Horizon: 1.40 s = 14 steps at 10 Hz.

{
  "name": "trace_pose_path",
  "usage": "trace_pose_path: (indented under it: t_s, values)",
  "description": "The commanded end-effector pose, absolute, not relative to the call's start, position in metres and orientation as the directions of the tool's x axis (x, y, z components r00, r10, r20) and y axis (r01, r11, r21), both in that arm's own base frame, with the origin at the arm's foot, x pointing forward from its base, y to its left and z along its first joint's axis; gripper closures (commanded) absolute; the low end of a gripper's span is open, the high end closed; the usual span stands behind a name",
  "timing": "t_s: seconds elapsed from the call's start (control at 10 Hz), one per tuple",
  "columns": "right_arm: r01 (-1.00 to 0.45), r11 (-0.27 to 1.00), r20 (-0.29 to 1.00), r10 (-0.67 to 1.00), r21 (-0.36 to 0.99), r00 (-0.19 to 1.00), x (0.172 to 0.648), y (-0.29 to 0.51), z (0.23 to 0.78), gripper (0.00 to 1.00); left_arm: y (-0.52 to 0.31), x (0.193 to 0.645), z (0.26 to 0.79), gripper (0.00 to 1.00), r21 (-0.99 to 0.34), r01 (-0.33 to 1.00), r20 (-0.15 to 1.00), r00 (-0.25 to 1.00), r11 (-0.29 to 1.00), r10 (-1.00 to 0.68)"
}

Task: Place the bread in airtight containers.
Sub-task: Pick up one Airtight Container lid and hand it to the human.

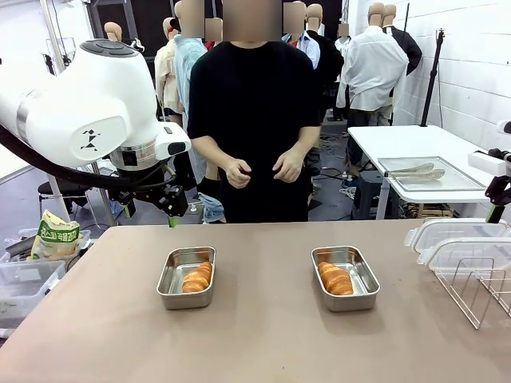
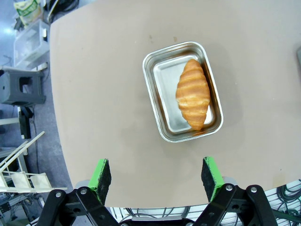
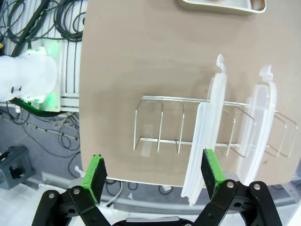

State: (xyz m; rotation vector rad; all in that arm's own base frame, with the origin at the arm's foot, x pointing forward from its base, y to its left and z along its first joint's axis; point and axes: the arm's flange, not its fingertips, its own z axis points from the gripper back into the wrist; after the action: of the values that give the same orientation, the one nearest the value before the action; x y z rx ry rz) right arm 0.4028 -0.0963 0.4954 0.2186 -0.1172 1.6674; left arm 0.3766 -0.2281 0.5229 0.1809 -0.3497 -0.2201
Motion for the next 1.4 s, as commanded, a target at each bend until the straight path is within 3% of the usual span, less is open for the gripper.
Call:
trace_pose_path:
  t_s: [0.0, 0.5, 0.8, 1.3]
  values:
    - [-0.992, -0.115, 0.217, 0.971, 0.048, -0.102, 0.402, -0.097, 0.496, 0.00, -0.228, 0.377, 0.524, 0.00, 0.214, 0.183, 0.311, 0.918, 0.959, -0.245]
    - [-0.993, -0.122, 0.163, 0.979, 0.007, -0.119, 0.400, -0.091, 0.489, 0.00, -0.228, 0.377, 0.524, 0.00, 0.214, 0.183, 0.311, 0.918, 0.959, -0.245]
    - [-0.992, -0.063, 0.148, 0.986, -0.110, -0.079, 0.397, -0.090, 0.477, 0.00, -0.228, 0.377, 0.524, 0.00, 0.214, 0.183, 0.311, 0.918, 0.959, -0.245]
    - [-0.990, -0.115, 0.182, 0.975, -0.083, -0.128, 0.430, -0.088, 0.444, 0.00, -0.228, 0.377, 0.524, 0.00, 0.214, 0.183, 0.311, 0.918, 0.959, -0.245]
